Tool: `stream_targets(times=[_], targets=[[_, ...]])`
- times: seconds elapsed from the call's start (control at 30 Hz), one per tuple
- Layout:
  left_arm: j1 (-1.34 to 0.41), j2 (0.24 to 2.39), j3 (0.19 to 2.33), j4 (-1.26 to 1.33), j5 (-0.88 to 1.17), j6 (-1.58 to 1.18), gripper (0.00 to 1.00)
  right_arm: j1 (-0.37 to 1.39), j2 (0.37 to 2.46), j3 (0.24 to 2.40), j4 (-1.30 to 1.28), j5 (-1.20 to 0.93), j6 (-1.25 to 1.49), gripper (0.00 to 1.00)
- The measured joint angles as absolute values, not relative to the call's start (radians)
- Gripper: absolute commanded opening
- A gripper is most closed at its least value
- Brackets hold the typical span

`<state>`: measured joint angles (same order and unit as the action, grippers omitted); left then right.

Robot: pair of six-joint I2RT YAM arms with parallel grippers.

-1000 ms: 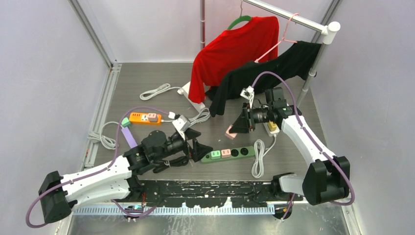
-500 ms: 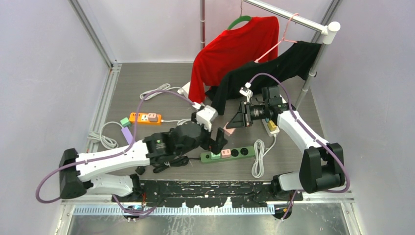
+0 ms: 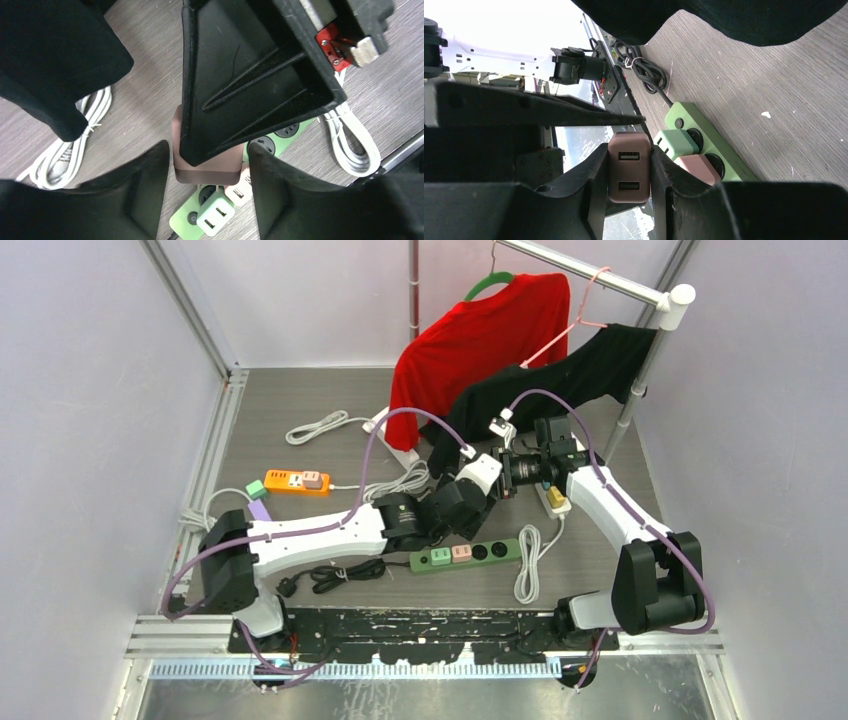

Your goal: Pull the plug off the socket

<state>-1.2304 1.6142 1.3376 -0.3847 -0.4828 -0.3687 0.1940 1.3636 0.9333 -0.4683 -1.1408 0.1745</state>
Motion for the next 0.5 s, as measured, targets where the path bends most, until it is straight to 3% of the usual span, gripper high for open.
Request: stream_targets(times=[0.07,0.1,0.13,0.2,0.37,0.5], targets=[[-1.23,1.635,1.349,-0.395,-0.49,-0.36,0.37,0.194,1.364,0.933,-0.468,-1.141,0.176,0.13],[-1.23,1.642,1.354,-0.403,-0.494,-0.357,0.24,0.194,1.364,0.933,-0.468,-1.14,0.175,0.16],[-1.23,1.647,1.358,-0.408,-0.497,-0.353,0.13,0.194,1.364,0.933,-0.467,-1.136,0.172,0.21],[-1.229,1.648,1.361,-0.411,-0.498,-0.348,0.01,0.194,1.364,0.933,-0.467,-1.135,0.172,0.37],[-1.217,1.642,1.353,-0.416,-0.497,-0.337,0.0,0.194,1.364,0.939,-0.48,-1.143,0.146,0.72],[-1.193,1.571,1.251,-0.41,-0.475,-0.334,0.0,0.194,1.36,0.946,-0.506,-1.138,0.083,0.83]])
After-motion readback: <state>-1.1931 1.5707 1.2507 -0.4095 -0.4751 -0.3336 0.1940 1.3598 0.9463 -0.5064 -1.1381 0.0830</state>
